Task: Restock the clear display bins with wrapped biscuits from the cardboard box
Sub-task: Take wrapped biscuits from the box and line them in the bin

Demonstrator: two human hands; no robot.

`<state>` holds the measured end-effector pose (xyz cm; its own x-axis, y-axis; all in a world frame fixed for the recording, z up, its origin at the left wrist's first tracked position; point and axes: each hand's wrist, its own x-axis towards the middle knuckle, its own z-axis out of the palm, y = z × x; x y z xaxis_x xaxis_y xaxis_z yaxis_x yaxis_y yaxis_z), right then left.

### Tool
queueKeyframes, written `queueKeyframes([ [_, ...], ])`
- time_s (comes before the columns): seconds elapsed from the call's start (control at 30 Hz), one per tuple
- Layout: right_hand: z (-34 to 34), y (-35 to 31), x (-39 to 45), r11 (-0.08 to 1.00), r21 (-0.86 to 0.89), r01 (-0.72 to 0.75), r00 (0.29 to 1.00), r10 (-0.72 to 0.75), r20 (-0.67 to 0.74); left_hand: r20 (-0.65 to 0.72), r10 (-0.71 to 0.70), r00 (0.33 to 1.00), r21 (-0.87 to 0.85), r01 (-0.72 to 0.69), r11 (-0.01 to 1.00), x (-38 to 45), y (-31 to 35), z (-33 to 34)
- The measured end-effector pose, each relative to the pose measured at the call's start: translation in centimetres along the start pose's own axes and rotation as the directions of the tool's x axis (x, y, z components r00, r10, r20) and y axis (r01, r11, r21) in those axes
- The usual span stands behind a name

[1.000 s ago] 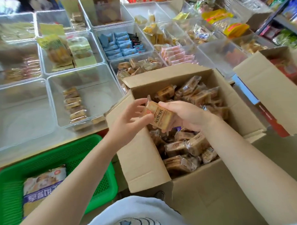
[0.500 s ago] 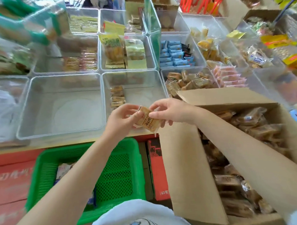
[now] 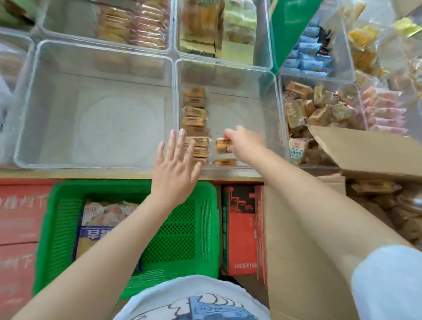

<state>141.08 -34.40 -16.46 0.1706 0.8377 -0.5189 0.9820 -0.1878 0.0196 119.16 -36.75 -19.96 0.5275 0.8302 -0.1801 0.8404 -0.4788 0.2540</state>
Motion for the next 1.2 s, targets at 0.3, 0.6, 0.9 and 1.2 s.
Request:
queueKeyframes([
  [0.3, 2.4, -0.1, 1.8, 0.971, 0.215, -0.109, 0.956, 0.044, 0.290, 0.001, 0.007, 1.000, 0.058, -0.007, 0.998, 0.2, 0.1, 0.3],
  [0.6, -0.6, -0.3, -1.7, 0.930, 0.314, -0.192, 0.940, 0.083, 0.330, 0.086, -0.025, 0.996, -0.050, 0.029, 0.998, 0.1, -0.1, -1.4],
  [0.9, -5.9, 6.8, -21.4, 0.654, 0.738, 0.168, 0.887, 0.227, -0.402, -0.003, 0.160, 0.987, -0.604, -0.130, 0.786, -5.3, 14.0, -7.0],
  [1.2, 2.2, 18.4, -34.1, 0.840, 0.432, -0.328, 0.897, 0.420, -0.136, 0.115, 0.297, 0.948, -0.672, -0.147, 0.726, -10.1, 27.2, -5.0],
])
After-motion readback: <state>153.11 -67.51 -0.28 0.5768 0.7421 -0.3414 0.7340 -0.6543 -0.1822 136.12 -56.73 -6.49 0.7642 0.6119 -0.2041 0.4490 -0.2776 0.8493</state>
